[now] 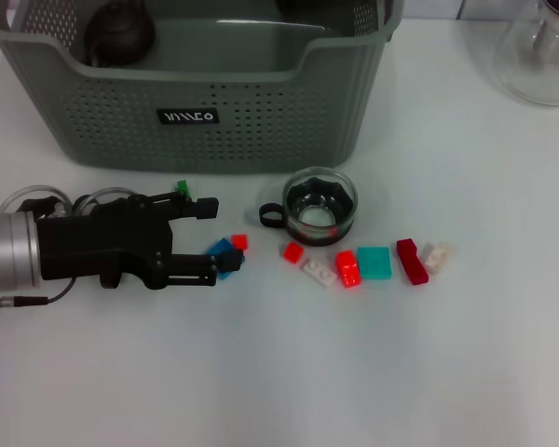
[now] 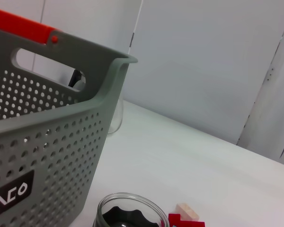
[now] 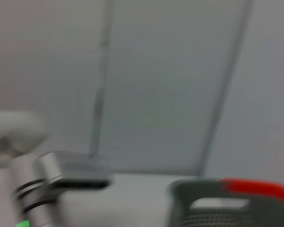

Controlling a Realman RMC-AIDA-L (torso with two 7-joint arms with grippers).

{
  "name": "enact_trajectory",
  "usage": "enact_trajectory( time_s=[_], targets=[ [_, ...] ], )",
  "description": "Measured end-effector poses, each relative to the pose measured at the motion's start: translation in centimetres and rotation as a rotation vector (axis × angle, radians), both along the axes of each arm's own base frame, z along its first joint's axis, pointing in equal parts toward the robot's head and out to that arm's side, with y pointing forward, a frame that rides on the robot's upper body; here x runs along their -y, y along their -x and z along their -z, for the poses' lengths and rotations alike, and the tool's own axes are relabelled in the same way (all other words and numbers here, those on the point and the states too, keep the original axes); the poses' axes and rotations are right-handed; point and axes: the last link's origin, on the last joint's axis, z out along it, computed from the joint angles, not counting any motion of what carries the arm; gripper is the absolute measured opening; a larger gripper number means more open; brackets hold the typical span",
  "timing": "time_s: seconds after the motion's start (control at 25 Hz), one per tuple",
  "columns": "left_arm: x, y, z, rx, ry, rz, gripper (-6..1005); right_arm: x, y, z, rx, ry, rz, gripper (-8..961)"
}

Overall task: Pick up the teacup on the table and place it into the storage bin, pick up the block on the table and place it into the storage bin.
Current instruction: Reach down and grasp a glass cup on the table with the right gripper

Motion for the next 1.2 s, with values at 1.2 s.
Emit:
enact_trajectory(
  time_s=[1.2],
  targets=[
    [0.1, 1.0, 0.0, -0.040, -0.029, -0.014, 862, -3.0, -8.5, 11.0, 0.627, 0.313, 0.171, 867]
  ],
)
